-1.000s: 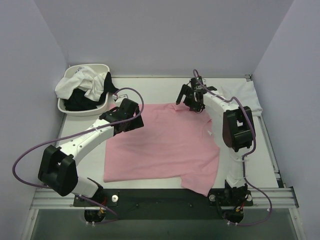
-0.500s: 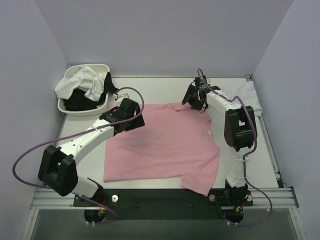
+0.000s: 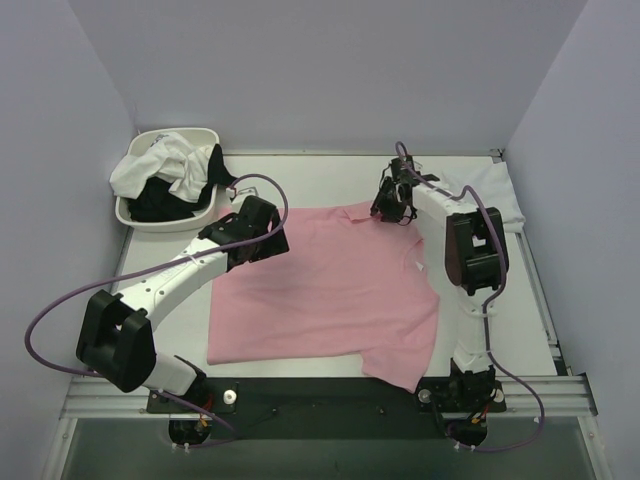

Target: Fold and stack the t-shirts

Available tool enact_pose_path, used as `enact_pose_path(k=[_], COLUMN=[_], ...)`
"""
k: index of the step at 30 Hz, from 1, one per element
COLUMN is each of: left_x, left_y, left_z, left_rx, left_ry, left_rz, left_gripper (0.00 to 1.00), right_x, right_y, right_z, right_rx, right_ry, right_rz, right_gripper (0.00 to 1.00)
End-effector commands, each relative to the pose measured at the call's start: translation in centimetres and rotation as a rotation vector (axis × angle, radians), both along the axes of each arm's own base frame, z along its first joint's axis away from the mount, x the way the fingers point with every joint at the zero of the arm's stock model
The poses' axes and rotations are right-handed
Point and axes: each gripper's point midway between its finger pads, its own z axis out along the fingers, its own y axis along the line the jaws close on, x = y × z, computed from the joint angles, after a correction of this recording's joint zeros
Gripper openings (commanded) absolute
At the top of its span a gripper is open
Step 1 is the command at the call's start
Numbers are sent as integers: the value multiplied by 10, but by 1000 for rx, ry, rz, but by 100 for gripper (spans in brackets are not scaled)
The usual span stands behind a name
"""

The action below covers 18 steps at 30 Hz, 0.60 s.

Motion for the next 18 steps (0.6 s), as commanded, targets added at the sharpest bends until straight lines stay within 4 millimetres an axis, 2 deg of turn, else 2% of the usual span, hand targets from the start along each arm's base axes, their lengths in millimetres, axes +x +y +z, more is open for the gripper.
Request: enact_pose_path(k=[1, 6, 18], left_x=[9, 9, 9], left_y=[1, 2, 5], left_z=[7, 4, 0], left_rx=[-7, -4, -2], left_ry=[-32, -26, -18], left_rz=[2, 5, 9], left_gripper=[97, 97, 97], right_x=[13, 18, 28], right_y=[-5, -8, -12], right_z=[15, 18, 7], right_rx=[0, 3, -4], right_ry=[-36, -43, -25], right_rz=[-19, -24, -30], right_gripper=[35, 32, 23])
